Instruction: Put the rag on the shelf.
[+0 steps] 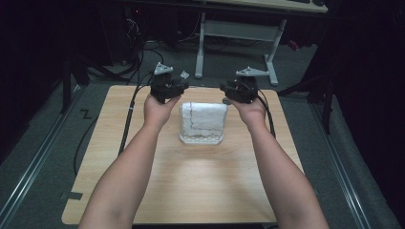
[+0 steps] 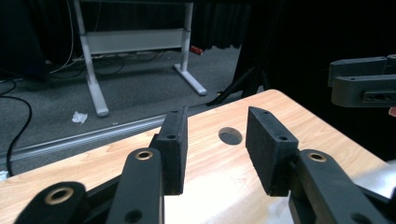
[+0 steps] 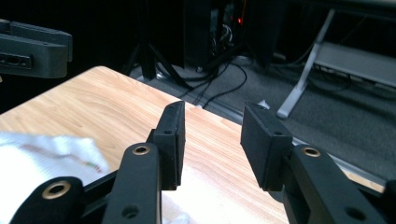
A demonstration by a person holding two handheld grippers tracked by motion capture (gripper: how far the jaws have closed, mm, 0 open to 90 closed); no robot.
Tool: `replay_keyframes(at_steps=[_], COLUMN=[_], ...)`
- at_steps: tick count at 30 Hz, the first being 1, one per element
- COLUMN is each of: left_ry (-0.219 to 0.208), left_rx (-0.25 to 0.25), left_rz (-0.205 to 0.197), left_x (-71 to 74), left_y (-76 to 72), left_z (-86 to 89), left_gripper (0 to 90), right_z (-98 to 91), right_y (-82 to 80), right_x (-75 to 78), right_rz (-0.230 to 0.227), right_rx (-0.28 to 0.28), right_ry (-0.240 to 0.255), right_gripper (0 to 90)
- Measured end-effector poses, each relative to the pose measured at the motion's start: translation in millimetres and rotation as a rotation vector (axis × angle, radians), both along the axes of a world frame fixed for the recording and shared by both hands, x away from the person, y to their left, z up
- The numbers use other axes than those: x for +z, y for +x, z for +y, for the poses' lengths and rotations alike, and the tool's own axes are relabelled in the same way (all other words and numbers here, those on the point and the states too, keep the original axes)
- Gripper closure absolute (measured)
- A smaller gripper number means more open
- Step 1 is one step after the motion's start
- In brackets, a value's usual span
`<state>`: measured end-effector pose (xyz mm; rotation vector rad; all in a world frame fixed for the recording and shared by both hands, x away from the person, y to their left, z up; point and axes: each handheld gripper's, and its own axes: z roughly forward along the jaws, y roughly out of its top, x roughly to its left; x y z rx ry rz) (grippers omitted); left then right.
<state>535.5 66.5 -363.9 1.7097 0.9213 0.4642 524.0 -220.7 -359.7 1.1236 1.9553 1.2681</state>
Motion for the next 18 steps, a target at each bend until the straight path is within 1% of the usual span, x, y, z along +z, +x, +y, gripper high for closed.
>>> replay_keyframes(at_steps=[2, 4, 5, 7, 9, 11, 12, 13, 14, 15, 16, 18], left_ry=[-0.009, -0.012, -0.004, -0.008, -0.009, 0.006, 0.027, 0.038, 0.035, 0.025, 0.023, 0.033], left_rx=[0.002, -0.004, -0.006, 0.004, 0.004, 0.0, -0.001, -0.001, -0.005, -0.01, -0.01, -0.016], left_rz=[-0.023, -0.032, -0.036, -0.056, -0.063, -0.072, -0.08, -0.078, -0.081, -0.075, -0.071, -0.069], left_x=[-3.0, -7.9, -10.3, -14.7, -18.8, -24.3, -27.2, -30.2, -33.7, -37.6, -41.6, -50.2], left_y=[-11.4, -22.5, -27.8, -39.8, -51.2, -62.5, -68.1, -73.4, -79.0, -84.4, -90.0, -101.9], left_z=[5.4, 11.4, 14.5, 21.7, 28.6, 33.0, 35.2, 36.7, 39.2, 41.6, 43.6, 47.3], left_gripper=[57.3, 56.5, 56.1, 55.9, 55.2, 55.1, 55.0, 54.7, 54.7, 54.6, 54.0, 52.7], right_z=[-1.8, -2.8, -3.3, -4.9, -6.7, -8.5, -9.7, -10.5, -11.3, -12.3, -13.3, -15.7], right_y=[-12.8, -21.9, -27.4, -37.7, -48.3, -59.5, -64.6, -69.7, -74.9, -80.2, -85.8, -97.6], right_x=[0.6, 0.4, -0.1, -1.4, -2.5, -3.6, -4.5, -5.7, -7.3, -9.2, -11.5, -17.2], right_rz=[-0.029, -0.046, -0.047, -0.062, -0.07, -0.081, -0.084, -0.081, -0.083, -0.088, -0.09, -0.095], right_rx=[0.0, 0.002, 0.004, 0.013, 0.018, 0.025, 0.03, 0.032, 0.035, 0.038, 0.041, 0.048], right_ry=[-0.003, -0.01, -0.014, -0.018, -0.011, -0.014, -0.014, -0.013, -0.016, -0.023, -0.021, -0.021], right_gripper=[59.0, 58.4, 58.0, 57.4, 56.8, 56.4, 56.0, 55.7, 55.1, 54.5, 54.0, 53.9])
